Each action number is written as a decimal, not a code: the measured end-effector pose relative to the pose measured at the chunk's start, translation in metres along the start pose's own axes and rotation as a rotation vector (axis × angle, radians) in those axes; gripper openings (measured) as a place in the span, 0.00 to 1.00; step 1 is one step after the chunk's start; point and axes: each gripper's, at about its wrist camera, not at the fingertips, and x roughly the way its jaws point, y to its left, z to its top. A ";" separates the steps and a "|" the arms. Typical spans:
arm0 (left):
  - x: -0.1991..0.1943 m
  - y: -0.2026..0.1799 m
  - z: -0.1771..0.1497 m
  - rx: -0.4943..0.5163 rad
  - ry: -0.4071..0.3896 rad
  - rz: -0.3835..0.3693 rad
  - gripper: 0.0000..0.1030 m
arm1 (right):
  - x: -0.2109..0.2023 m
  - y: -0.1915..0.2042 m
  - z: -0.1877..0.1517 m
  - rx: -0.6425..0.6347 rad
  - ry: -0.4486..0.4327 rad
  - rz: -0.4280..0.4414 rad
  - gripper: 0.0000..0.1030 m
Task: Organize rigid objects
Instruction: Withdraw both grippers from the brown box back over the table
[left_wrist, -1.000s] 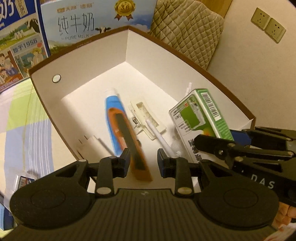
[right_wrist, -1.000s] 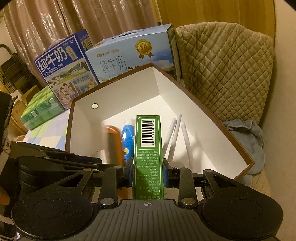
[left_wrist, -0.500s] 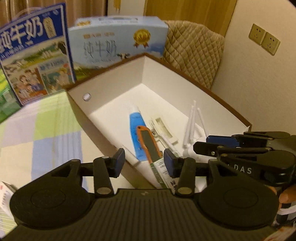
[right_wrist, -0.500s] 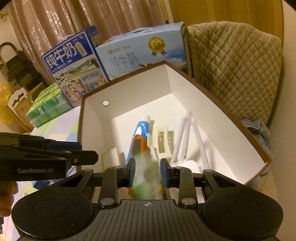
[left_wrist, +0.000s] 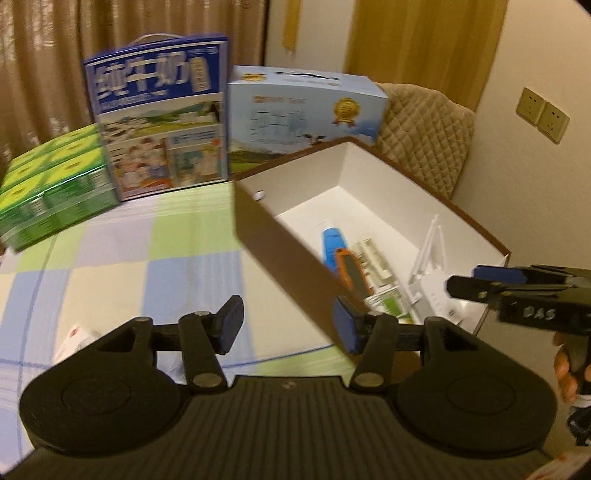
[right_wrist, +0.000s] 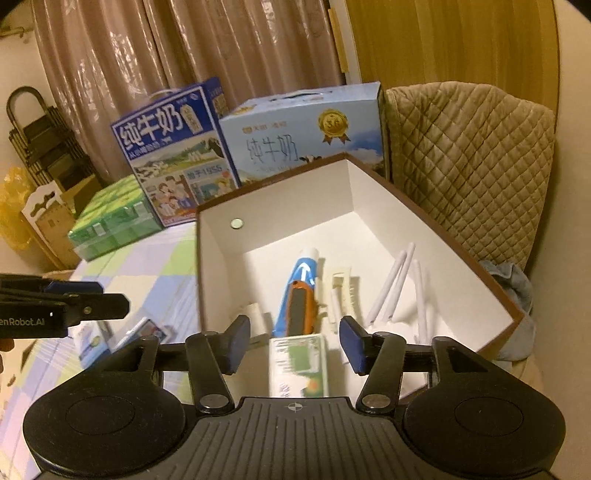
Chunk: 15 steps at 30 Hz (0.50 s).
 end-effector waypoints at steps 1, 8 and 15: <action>-0.006 0.007 -0.006 -0.006 0.002 0.008 0.48 | -0.004 0.004 -0.002 0.004 -0.006 0.007 0.51; -0.037 0.049 -0.042 -0.045 0.029 0.029 0.48 | -0.020 0.041 -0.023 0.021 -0.014 0.020 0.52; -0.063 0.081 -0.076 -0.052 0.055 0.034 0.48 | -0.025 0.080 -0.044 0.041 -0.004 0.024 0.52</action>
